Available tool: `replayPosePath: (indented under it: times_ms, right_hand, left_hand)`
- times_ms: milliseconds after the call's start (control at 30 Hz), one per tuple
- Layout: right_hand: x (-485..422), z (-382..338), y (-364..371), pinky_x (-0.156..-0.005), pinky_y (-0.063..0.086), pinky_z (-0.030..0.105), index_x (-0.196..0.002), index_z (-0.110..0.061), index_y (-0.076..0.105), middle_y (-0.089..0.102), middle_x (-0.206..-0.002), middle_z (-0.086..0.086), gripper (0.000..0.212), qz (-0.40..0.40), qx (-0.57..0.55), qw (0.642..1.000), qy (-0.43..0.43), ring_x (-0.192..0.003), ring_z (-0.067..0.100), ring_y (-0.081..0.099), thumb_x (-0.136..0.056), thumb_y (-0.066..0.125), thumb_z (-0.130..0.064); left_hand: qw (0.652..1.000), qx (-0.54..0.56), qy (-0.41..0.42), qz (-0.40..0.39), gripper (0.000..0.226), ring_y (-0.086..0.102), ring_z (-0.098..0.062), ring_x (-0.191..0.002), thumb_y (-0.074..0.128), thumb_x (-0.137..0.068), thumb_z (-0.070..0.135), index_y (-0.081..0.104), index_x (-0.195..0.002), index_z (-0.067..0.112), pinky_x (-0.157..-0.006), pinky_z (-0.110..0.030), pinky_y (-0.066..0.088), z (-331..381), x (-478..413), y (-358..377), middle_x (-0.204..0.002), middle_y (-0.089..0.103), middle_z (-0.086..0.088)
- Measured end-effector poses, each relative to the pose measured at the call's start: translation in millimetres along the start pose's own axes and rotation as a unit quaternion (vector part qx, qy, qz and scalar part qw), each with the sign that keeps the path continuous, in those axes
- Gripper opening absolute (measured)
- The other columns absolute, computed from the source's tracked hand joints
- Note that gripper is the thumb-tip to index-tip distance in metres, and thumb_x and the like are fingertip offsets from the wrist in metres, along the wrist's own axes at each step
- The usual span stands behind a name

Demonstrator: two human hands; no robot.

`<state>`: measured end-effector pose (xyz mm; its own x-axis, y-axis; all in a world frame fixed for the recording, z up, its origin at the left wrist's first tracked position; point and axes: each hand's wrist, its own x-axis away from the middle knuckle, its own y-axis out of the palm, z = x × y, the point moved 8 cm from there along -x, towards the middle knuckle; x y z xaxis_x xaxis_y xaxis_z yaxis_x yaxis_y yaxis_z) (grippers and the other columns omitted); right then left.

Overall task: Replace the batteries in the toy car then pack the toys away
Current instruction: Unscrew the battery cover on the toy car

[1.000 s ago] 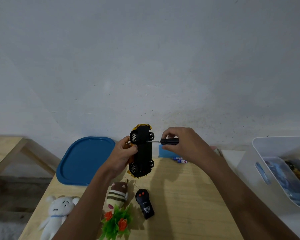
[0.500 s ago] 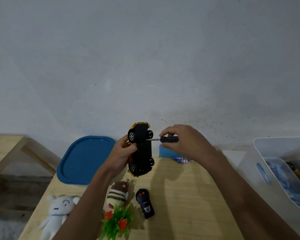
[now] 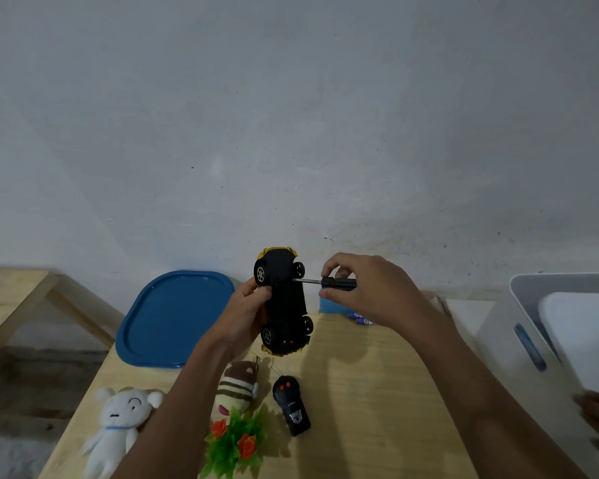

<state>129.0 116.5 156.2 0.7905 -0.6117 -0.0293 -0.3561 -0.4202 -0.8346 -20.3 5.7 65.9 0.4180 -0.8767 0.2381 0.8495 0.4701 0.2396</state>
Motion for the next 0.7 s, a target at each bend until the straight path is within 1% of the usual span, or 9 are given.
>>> replayPosePath:
  times_ms: [67, 133, 267, 333, 433, 467, 533, 600, 700]
  right_hand:
    - [1, 2, 5, -0.062, 0.048, 0.025, -0.096, -0.04, 0.059, 0.065, -0.085, -0.017, 0.019, -0.007, -0.038, 0.999, 0.003, -0.057, -0.004, 0.057, -0.082, 0.071, -0.047]
    - [2, 5, 13, -0.063, 0.052, 0.029, -0.097, -0.039, 0.056, 0.064, -0.083, -0.014, 0.017, -0.022, -0.082, 0.996, 0.003, -0.057, 0.0, 0.058, -0.086, 0.067, -0.046]
    - [5, 8, 28, -0.069, 0.046, 0.028, -0.11, -0.035, 0.055, 0.054, -0.075, -0.009, 0.027, -0.032, -0.183, 0.982, 0.023, -0.067, 0.01, 0.053, -0.088, 0.065, -0.047]
    - [4, 6, 36, -0.072, 0.047, 0.025, -0.116, -0.035, 0.058, 0.058, -0.083, -0.01, 0.035, -0.015, -0.232, 0.972, 0.036, -0.074, 0.008, 0.058, -0.085, 0.069, -0.048]
    - [2, 1, 52, -0.076, 0.048, 0.018, -0.123, -0.033, 0.062, 0.066, -0.106, -0.014, 0.042, -0.01, -0.268, 0.963, 0.035, -0.094, 0.0, 0.062, -0.084, 0.07, -0.047]
    - [1, 0, 58, -0.075, 0.049, 0.017, -0.122, -0.032, 0.064, 0.067, -0.105, -0.014, 0.042, -0.012, -0.269, 0.962, 0.037, -0.094, -0.002, 0.063, -0.084, 0.07, -0.047]
    - [1, 0, 64, -0.068, 0.047, 0.013, -0.115, -0.031, 0.067, 0.066, -0.082, -0.022, 0.034, -0.004, -0.259, 0.965, 0.04, -0.078, -0.007, 0.062, -0.084, 0.07, -0.045]
    - [-1, 3, 66, -0.058, 0.04, 0.01, -0.104, -0.029, 0.069, 0.054, -0.056, -0.021, 0.023, 0.011, -0.265, 0.963, 0.046, -0.058, -0.008, 0.054, -0.085, 0.071, -0.041]
    - [-4, 6, 70, -0.056, 0.037, 0.011, -0.092, -0.027, 0.068, 0.046, -0.053, -0.016, 0.015, -0.007, -0.307, 0.95, 0.05, -0.052, -0.003, 0.047, -0.083, 0.074, -0.038]
  left_hand:
    - [1.0, 0.007, -0.008, -0.003, 0.04, 0.064, -0.022, -0.085, 0.055, -0.084, 0.024, 0.061, -0.116, 0.001, -0.07, -0.032, 0.058, 0, 2, 3, -0.092, 0.065, -0.01]
    - [1.0, 0.018, -0.02, 0.0, 0.026, 0.066, -0.021, -0.081, 0.048, -0.094, 0.022, 0.064, -0.108, 0.006, -0.072, -0.035, 0.058, -3, 4, 4, -0.089, 0.067, -0.009]
    - [0.998, 0.045, -0.045, 0.013, 0.031, 0.068, -0.022, -0.081, 0.037, -0.099, 0.021, 0.066, -0.103, 0.012, -0.075, -0.038, 0.057, -10, 8, 7, -0.084, 0.073, -0.005]
    - [0.997, 0.055, -0.051, 0.018, 0.031, 0.067, -0.024, -0.084, 0.037, -0.099, 0.022, 0.066, -0.103, 0.013, -0.075, -0.039, 0.057, -12, 10, 8, -0.083, 0.073, -0.005]
    - [0.996, 0.063, -0.055, 0.021, 0.031, 0.069, -0.025, -0.086, 0.04, -0.098, 0.023, 0.069, -0.102, 0.013, -0.076, -0.041, 0.059, -14, 13, 10, -0.087, 0.073, -0.008]
    - [0.996, 0.064, -0.062, 0.022, 0.032, 0.071, -0.024, -0.084, 0.04, -0.098, 0.023, 0.069, -0.102, 0.012, -0.073, -0.039, 0.06, -16, 13, 11, -0.087, 0.074, -0.008]
    - [0.995, 0.062, -0.073, 0.022, 0.034, 0.072, -0.023, -0.082, 0.039, -0.098, 0.024, 0.07, -0.102, 0.012, -0.07, -0.037, 0.06, -18, 15, 11, -0.087, 0.075, -0.009]
    - [0.995, 0.062, -0.08, 0.023, 0.034, 0.072, -0.025, -0.087, 0.039, -0.098, 0.025, 0.071, -0.105, 0.014, -0.075, -0.04, 0.059, -21, 16, 11, -0.091, 0.075, -0.01]
    - [0.994, 0.075, -0.076, 0.031, 0.034, 0.069, -0.029, -0.095, 0.048, -0.091, 0.033, 0.072, -0.108, 0.016, -0.084, -0.047, 0.057, -21, 18, 7, -0.099, 0.073, -0.011]
